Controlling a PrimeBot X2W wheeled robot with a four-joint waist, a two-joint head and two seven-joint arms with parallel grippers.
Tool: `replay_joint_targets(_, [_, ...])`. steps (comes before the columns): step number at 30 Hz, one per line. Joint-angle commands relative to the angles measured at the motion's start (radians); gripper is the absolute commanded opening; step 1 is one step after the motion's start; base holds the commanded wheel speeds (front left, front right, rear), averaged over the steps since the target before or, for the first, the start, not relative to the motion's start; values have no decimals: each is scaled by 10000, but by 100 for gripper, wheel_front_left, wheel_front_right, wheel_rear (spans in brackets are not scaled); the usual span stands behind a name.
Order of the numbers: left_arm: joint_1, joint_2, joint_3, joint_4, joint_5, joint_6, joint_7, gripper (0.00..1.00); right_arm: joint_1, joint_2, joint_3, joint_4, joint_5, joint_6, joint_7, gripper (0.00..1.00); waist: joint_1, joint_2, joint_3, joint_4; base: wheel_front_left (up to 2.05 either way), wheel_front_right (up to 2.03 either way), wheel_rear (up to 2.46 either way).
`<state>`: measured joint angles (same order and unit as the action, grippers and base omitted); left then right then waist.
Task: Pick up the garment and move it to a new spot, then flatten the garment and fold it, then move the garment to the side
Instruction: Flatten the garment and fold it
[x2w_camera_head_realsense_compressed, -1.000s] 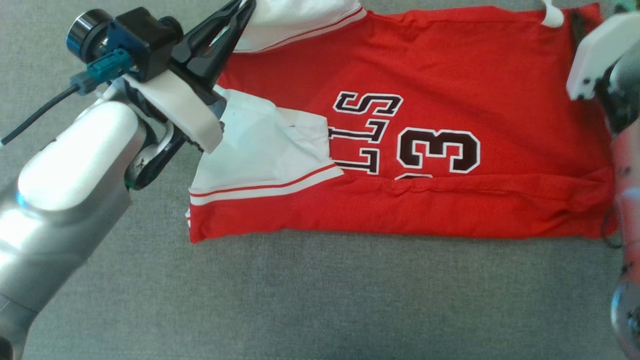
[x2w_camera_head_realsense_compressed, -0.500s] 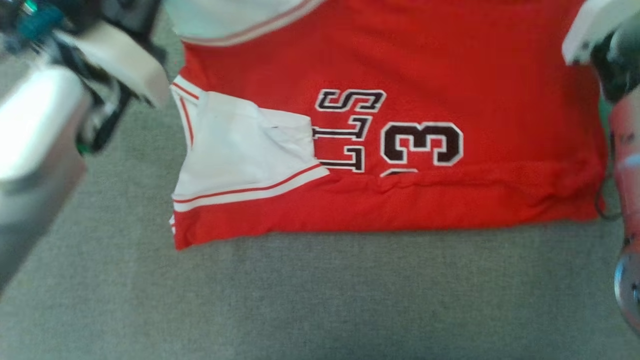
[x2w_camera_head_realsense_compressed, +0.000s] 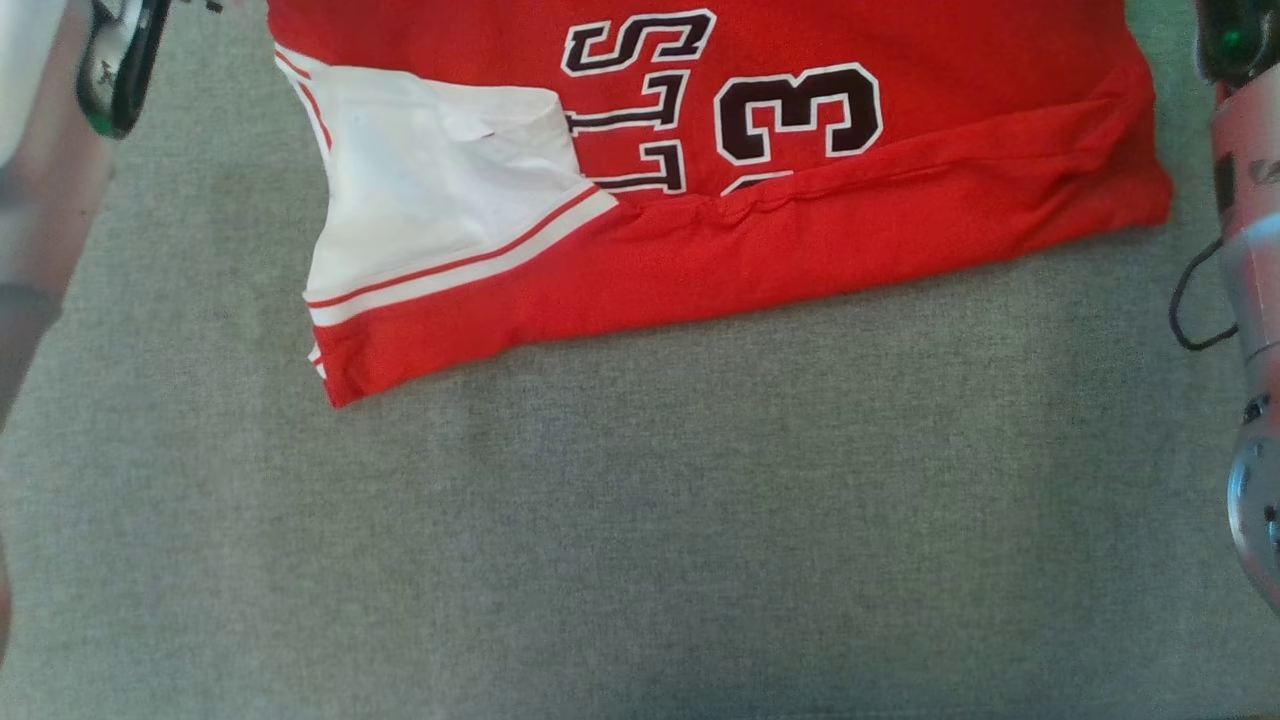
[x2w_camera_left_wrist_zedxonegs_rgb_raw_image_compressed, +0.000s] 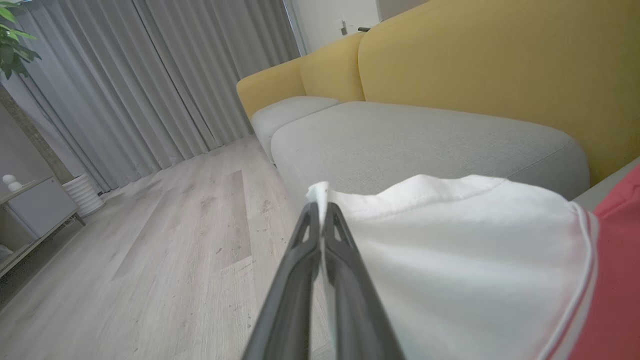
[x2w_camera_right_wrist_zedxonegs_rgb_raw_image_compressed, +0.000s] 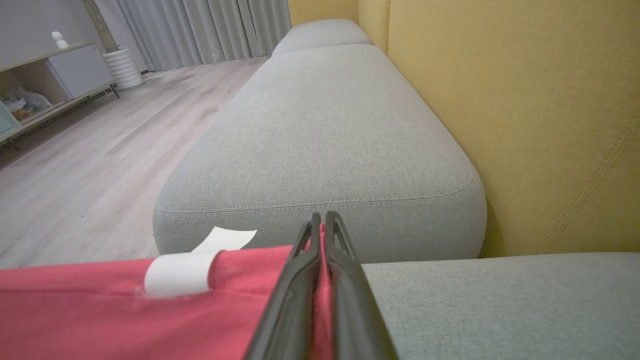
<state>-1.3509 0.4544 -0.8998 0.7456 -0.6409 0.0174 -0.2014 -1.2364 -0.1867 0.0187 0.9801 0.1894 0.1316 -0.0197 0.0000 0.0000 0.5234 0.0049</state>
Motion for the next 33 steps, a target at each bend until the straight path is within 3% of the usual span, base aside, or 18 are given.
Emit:
replay_joint_targets(1, [-498, 356, 398, 31, 61, -18, -112, 0, -243, 163, 156, -242, 104, -9, -109, 0, 0, 0, -42, 20, 0, 0, 0])
replay_joint_targets(8, [218, -9, 232, 706, 6, -503, -488, 0, 425, -238, 707, 157, 1144, -9, -80, 0, 0, 0, -491, 259, 0, 0, 0])
replay_joint_targets(19, [2427, 272, -188, -376, -449, -893, -143, 0, 2247, -1241, 2247, -511, 3198, -9, 1513, 0, 0, 0, -1496, 505, 0, 0, 0])
replay_joint_targets(33, [4711, 1469, -973, -3360, -866, -465, 1639, 0, 4009, -2600, 3762, -1534, 4408, -9, 3203, 0, 0, 0, -2143, 589, 0, 0, 0])
